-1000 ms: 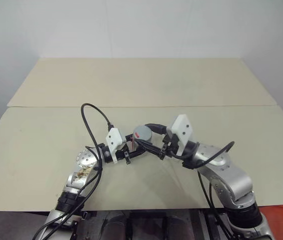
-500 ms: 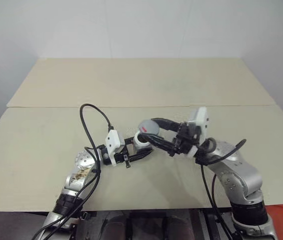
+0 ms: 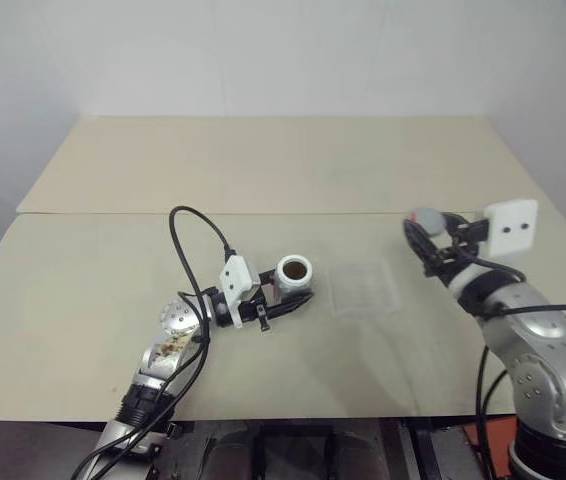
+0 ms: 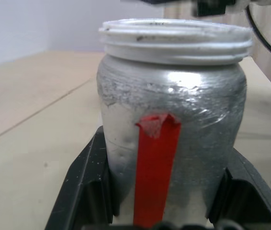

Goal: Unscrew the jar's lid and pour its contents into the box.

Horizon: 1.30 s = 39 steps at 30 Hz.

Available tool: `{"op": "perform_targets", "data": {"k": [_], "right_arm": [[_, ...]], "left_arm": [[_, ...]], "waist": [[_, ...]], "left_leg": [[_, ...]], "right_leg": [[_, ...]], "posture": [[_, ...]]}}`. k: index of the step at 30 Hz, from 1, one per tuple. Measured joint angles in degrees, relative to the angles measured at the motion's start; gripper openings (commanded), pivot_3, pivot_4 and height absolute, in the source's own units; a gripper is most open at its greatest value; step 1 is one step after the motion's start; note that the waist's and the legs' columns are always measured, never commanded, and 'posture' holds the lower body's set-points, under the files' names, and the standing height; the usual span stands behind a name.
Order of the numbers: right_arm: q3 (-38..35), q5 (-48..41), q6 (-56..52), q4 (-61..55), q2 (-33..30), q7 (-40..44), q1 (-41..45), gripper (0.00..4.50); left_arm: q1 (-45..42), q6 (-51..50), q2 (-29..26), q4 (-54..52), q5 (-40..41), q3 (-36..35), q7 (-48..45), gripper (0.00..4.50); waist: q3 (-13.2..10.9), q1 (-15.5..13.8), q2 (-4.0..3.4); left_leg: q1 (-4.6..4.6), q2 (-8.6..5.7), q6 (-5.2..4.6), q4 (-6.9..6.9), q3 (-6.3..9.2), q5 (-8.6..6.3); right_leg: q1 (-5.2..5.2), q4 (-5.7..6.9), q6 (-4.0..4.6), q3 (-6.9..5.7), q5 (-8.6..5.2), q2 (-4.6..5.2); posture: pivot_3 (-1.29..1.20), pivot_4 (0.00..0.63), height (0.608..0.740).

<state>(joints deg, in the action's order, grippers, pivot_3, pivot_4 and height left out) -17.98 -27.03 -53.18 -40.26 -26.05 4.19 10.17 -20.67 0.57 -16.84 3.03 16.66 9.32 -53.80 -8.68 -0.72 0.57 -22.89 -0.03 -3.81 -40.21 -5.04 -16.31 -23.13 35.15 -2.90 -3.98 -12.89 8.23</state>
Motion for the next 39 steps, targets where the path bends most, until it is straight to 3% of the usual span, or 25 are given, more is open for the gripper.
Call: {"op": "perform_targets", "data": {"k": [4,9,15,16,19,21,29,36,39], "right_arm": [[-0.72,1.58,-8.2,-1.35,-2.12,-1.76,-6.85,2.76],[-5.41,-0.12,-15.6,-0.42,2.35,-2.0,-6.1,2.76],[-5.87,-1.46,-24.22,3.1,1.71,0.34,-5.85,2.76],[-5.62,-1.44,-24.71,3.14,0.61,1.04,-5.84,3.49],[-5.1,-1.38,-25.49,3.49,-0.96,2.65,-5.68,4.31],[-4.58,-1.19,-25.97,3.96,-1.3,3.23,-5.66,4.46],[-0.13,1.56,-18.27,-3.66,-18.64,11.52,-11.58,4.46],[-7.3,-1.06,-14.65,-10.3,-26.19,23.12,-16.2,4.46],[-7.51,-0.88,-13.46,-12.23,-25.87,23.75,-17.54,4.46]], "left_arm": [[-2.55,-1.33,0.07,1.26,-1.68,0.59,1.53,1.96],[-5.27,-0.6,0.22,3.89,-5.12,1.5,2.71,1.96],[-5.81,-0.27,0.9,5.21,-6.26,1.68,3.6,1.96],[-5.81,0.02,1.05,5.23,-6.47,1.78,3.73,1.96],[-5.81,0.45,1.32,5.51,-7.55,1.89,4.09,1.96],[-5.8,0.45,1.34,5.9,-7.62,1.91,4.31,1.96],[-7.52,1.1,1.97,7.61,-12.17,2.64,8.48,1.96],[-12.23,2.8,3.01,10.91,-16.08,3.84,10.65,1.96],[-15.72,4.27,3.38,14.68,-19.46,5.17,12.53,1.96]], "waist": [[0.01,-0.01,-0.01],[0.03,0.28,-0.05],[0.03,0.14,-0.06],[0.04,0.08,-0.06],[0.04,0.06,-0.06],[0.04,0.08,-0.06],[0.04,-0.05,-0.06],[0.02,-0.14,-0.02],[0.01,-0.22,0.0]], "left_leg": [[-0.01,-0.03,-0.04,-0.01,-0.01,-0.02],[0.04,0.0,-0.07,0.0,-0.02,-0.03],[-0.02,-0.02,-0.14,0.0,-0.01,-0.06],[-0.02,-0.01,-0.15,0.0,-0.01,-0.07],[-0.02,-0.02,-0.16,0.0,0.0,-0.08],[-0.02,-0.02,-0.16,0.0,-0.01,-0.08],[-0.03,-0.04,-0.22,-0.02,0.02,-0.11],[-0.03,-0.02,-0.32,-0.09,0.04,-0.17],[-0.05,-0.04,-0.32,-0.12,0.04,-0.17]], "right_leg": [[0.01,-0.02,-0.01,0.03,0.0,0.0],[0.0,-0.06,0.0,0.1,0.0,-0.02],[-0.02,-0.04,0.0,0.09,0.0,0.0],[-0.01,-0.04,-0.01,0.09,0.0,0.0],[0.0,-0.05,-0.01,0.08,0.0,0.0],[-0.01,-0.05,-0.01,0.08,0.0,0.0],[0.04,-0.13,-0.04,0.06,0.0,0.03],[0.05,-0.16,-0.05,0.05,0.0,0.03],[0.06,-0.16,-0.06,0.05,0.01,0.05]], "posture": [[0.0,0.15,0.74],[0.0,0.15,0.74],[0.0,0.15,0.74],[0.0,0.15,0.74],[0.0,0.15,0.74],[0.0,0.15,0.74],[0.0,0.15,0.74],[0.0,0.15,0.74],[0.0,0.15,0.74]]}}
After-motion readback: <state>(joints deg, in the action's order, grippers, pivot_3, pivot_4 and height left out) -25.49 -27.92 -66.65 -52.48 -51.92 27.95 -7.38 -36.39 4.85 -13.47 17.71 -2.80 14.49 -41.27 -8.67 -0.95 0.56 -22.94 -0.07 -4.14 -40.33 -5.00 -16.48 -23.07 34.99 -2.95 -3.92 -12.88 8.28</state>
